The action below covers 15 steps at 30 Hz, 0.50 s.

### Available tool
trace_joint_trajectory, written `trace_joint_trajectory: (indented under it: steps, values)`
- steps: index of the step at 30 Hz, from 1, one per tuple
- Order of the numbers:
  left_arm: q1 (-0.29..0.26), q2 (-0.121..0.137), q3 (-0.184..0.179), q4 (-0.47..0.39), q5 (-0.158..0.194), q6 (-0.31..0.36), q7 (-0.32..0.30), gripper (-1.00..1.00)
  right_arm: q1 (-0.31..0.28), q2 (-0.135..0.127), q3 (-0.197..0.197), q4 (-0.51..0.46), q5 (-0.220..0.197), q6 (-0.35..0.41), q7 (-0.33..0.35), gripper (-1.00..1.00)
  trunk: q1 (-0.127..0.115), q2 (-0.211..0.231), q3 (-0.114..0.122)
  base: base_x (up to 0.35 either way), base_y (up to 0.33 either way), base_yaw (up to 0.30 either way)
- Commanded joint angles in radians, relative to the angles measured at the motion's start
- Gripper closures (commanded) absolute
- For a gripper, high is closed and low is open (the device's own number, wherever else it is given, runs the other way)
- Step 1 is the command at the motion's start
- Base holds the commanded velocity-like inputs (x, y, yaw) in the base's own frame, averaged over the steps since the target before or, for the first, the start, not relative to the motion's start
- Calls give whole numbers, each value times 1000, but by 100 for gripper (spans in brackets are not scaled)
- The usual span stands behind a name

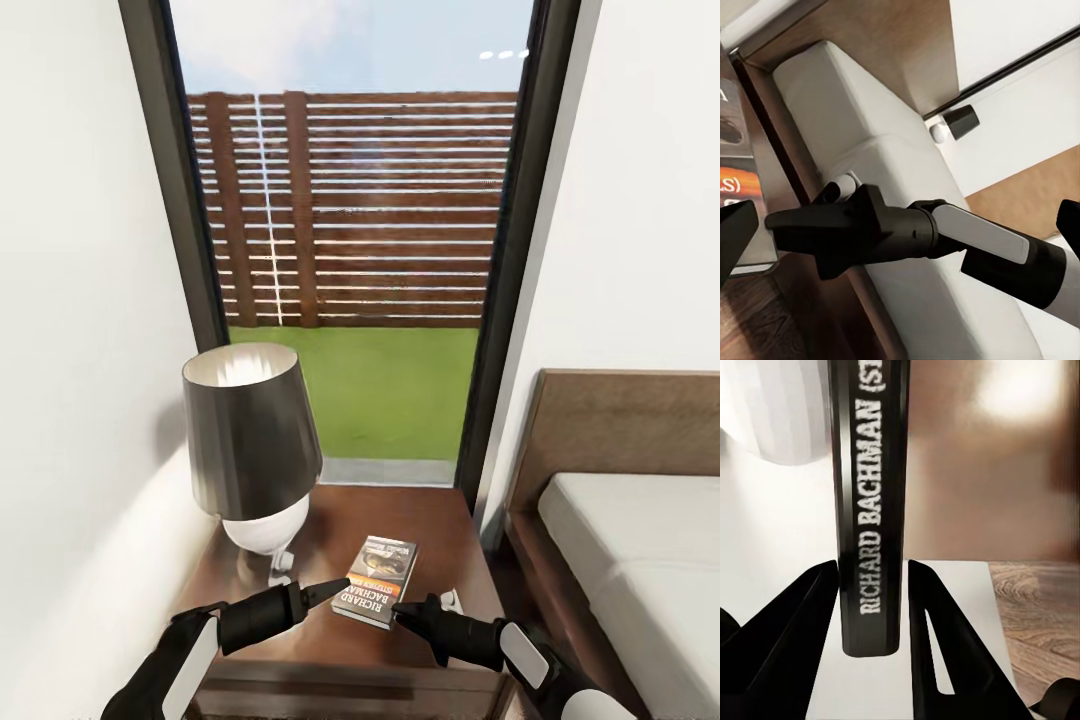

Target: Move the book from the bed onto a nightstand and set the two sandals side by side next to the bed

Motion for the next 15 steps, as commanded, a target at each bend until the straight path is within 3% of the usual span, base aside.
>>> trace_joint_trajectory:
  steps: [1, 6, 15]
  values:
    - [-1, 1, -3, 0, 8, 8, 2, -100, -1, -1, 4, 0, -8, 4, 1, 100, 4, -8, -4, 0, 0, 0]
    - [-1, 1, -2, 0, 9, 8, 3, -100, -1, -1, 4, 0, -8, 5, 1, 100, 23, -43, -20, 0, 0, 0]
    - [-1, 1, 0, 0, 10, 8, 3, -100, -1, -1, 4, 0, -8, 5, 1, 100, 23, -43, -20, 21, 0, 0]
